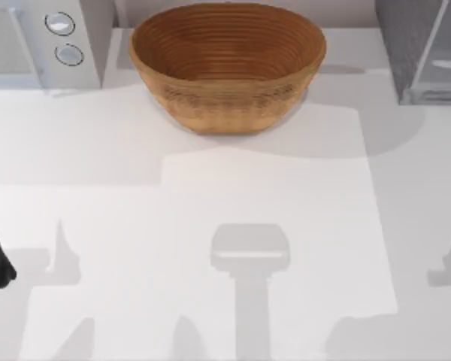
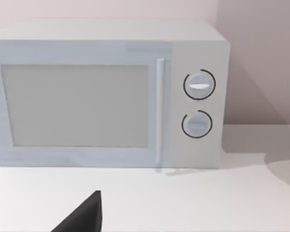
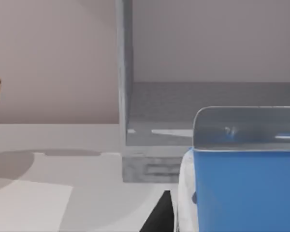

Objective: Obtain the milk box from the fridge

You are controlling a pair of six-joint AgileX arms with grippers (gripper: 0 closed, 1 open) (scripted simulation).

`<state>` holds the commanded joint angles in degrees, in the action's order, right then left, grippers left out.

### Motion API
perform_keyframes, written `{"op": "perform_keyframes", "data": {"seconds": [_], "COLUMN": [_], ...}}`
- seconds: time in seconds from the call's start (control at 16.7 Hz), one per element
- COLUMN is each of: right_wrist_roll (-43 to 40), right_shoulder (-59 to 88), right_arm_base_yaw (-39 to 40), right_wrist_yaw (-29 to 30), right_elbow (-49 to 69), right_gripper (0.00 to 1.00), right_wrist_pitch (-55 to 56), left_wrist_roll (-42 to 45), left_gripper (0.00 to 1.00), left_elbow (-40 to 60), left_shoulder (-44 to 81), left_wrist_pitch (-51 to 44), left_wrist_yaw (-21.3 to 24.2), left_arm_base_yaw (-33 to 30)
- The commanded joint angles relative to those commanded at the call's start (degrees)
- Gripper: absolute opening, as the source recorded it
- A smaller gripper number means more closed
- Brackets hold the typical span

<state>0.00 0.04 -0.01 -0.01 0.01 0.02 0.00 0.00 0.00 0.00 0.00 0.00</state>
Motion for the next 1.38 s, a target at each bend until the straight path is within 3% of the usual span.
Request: {"op": "perform_keyframes", "data": {"seconds": [0.42,0.66,0.9,1.38], "right_wrist_roll": [0.11,0.11,0.17,1.01], "right_shoulder": [0.76,9.0,26.89,78.05], "right_arm_base_yaw": [0.01,2.32,6.3,16.27], "right_wrist_yaw": [-0.2,-1.6,-3.9,-9.68], "right_elbow": [0.28,2.77,7.07,16.35], "right_gripper": [0.0,0.0,0.0,0.0], "right_wrist_pitch": [0.64,8.79,24.18,61.06], "left_wrist_roll": [0.0,0.0,0.0,0.0], "left_gripper": [1.0,1.0,1.0,1.0], "left_elbow": [0.0,0.0,0.0,0.0], "left_shoulder": [0.0,0.0,0.0,0.0], "left_wrist_pitch": [0.0,0.0,0.0,0.0], "left_wrist_yaw": [0.0,0.0,0.0,0.0], "left_arm_base_yaw": [0.0,0.0,0.0,0.0]}}
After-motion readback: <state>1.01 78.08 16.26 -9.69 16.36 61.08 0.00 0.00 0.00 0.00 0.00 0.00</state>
